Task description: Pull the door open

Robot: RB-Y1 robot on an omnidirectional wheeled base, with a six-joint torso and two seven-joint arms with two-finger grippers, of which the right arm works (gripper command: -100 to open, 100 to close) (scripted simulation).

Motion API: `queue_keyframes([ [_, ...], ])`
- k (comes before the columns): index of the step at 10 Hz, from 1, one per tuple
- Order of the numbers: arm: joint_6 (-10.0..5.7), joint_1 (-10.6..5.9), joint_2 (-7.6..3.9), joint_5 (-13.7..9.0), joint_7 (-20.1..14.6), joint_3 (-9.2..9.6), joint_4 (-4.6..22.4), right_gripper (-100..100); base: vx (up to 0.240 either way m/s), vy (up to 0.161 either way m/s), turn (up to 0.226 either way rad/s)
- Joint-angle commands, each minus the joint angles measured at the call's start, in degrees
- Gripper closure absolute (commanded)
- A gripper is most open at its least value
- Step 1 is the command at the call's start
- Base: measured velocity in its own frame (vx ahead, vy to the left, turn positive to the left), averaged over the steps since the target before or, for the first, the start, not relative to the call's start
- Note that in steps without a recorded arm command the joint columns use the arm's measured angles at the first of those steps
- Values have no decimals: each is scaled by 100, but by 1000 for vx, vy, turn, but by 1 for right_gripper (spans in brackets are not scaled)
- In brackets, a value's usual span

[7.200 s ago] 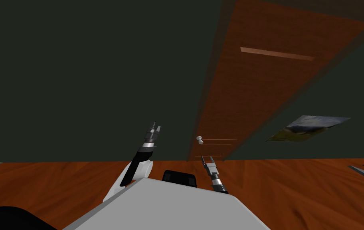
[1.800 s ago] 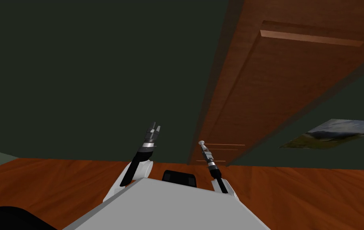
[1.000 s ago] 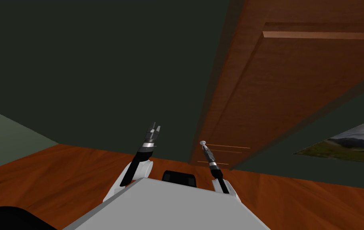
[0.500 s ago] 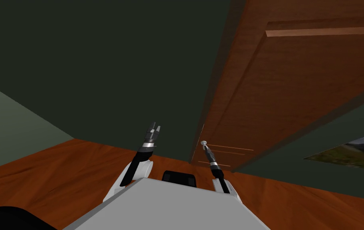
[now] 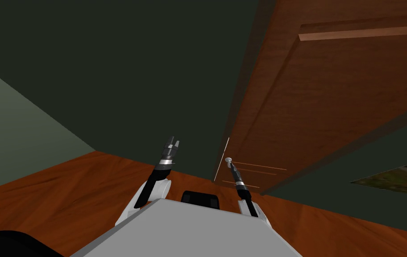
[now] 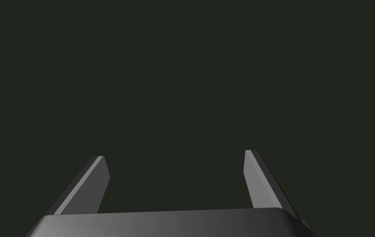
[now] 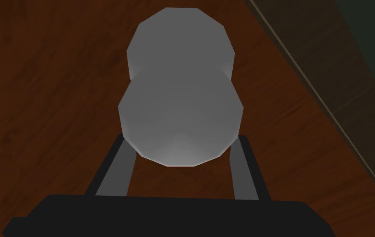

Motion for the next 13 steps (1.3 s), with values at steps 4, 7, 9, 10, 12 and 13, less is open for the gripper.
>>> queue_keyframes([
  [4, 53, 22, 96, -197, -637, 106, -16, 100, -41, -21, 87],
  [7, 69, 20, 84, -390, -1072, 109, -10, 100, -42, -15, 69],
  [9, 78, 20, 78, -489, -1317, 110, -7, 100, -29, -13, 77],
  [10, 78, 20, 78, -489, -1344, 110, -7, 100, -23, -19, 50],
  [12, 95, 19, 65, -695, -1730, 113, 0, 100, -52, -24, 101],
  [13, 95, 19, 65, -695, -1821, 113, 0, 100, -45, -23, 56],
])
